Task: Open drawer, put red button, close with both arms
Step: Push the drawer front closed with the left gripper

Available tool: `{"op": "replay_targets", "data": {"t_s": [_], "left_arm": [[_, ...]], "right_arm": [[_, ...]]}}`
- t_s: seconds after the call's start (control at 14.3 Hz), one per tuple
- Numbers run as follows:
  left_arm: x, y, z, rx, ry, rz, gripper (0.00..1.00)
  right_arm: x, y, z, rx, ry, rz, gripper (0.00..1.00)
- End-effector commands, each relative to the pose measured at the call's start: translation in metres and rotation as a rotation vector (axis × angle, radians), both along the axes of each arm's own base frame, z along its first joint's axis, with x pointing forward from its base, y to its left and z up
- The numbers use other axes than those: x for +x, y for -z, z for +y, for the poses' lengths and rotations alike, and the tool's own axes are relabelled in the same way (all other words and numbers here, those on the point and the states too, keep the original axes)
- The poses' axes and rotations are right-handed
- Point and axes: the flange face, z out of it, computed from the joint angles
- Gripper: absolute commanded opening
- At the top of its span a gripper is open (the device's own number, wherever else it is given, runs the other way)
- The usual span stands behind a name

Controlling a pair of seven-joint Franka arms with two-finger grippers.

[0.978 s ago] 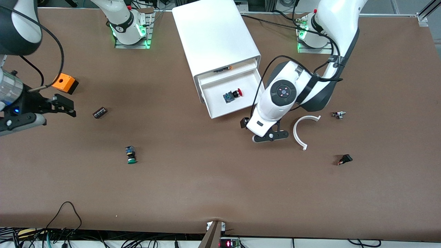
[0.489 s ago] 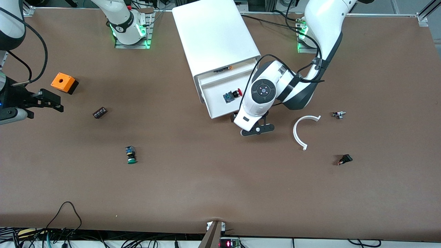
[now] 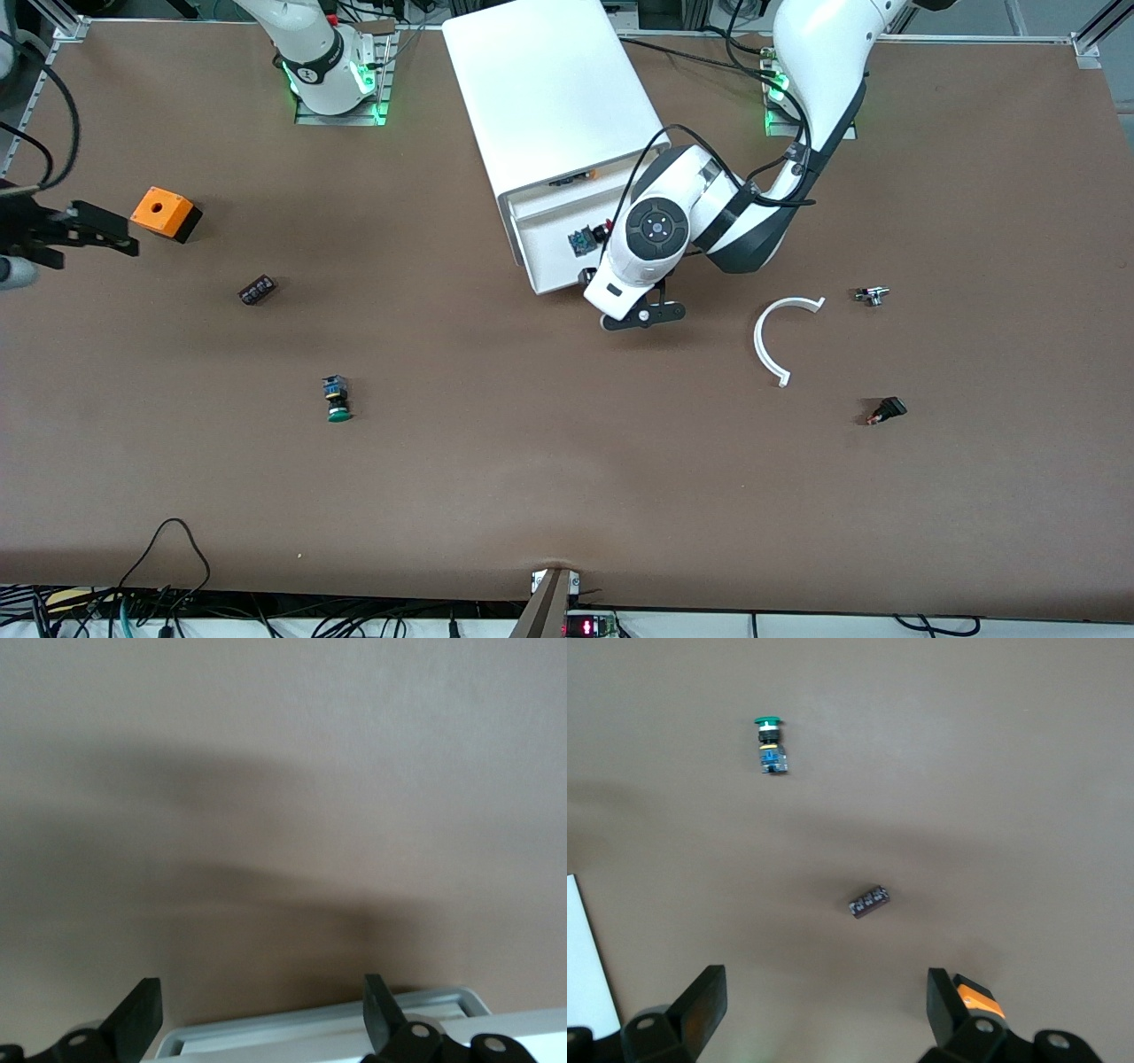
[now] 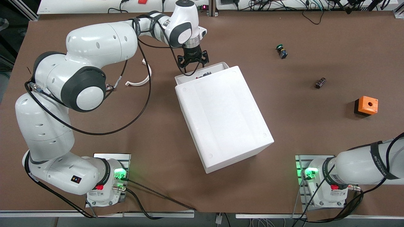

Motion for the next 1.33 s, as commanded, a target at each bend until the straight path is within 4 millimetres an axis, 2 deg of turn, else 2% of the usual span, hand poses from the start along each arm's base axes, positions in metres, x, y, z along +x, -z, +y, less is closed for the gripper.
{"op": "replay_targets", "data": {"t_s": [0.0, 0.28, 0.49, 0.84, 0.91, 1.05, 1.26], "left_arm": [[-0.013, -0.002, -0.006, -0.004, 0.029, 0.052, 1.00], [-0.022, 0.001, -0.008, -0.004, 0.025, 0.115, 1.00], [-0.032, 0.009, -0.017, -0.044, 0.002, 0.180, 1.00], [-0.052, 0.016, -0.024, -0.036, 0.027, 0.231, 1.00], [-0.057, 0.014, -0.026, -0.031, 0.036, 0.245, 1.00], [-0.060, 0.007, -0.027, -0.038, 0.045, 0.265, 1.00], [-0.060, 0.007, -0.027, -0.042, 0.047, 0.268, 1.00]], "right_arm": [[-0.003, -0.011, 0.002, -0.045, -0.041, 0.008, 1.00], [-0.011, -0.010, 0.003, -0.034, -0.092, 0.060, 1.00], [-0.014, -0.020, 0.002, -0.028, -0.095, 0.036, 1.00], [-0.016, -0.018, 0.006, -0.031, -0.104, 0.043, 1.00], [-0.017, -0.013, 0.006, -0.038, -0.100, 0.033, 1.00], [-0.021, -0.017, 0.005, -0.029, -0.095, -0.027, 1.00], [-0.035, -0.012, 0.004, -0.031, -0.094, -0.078, 1.00]]}}
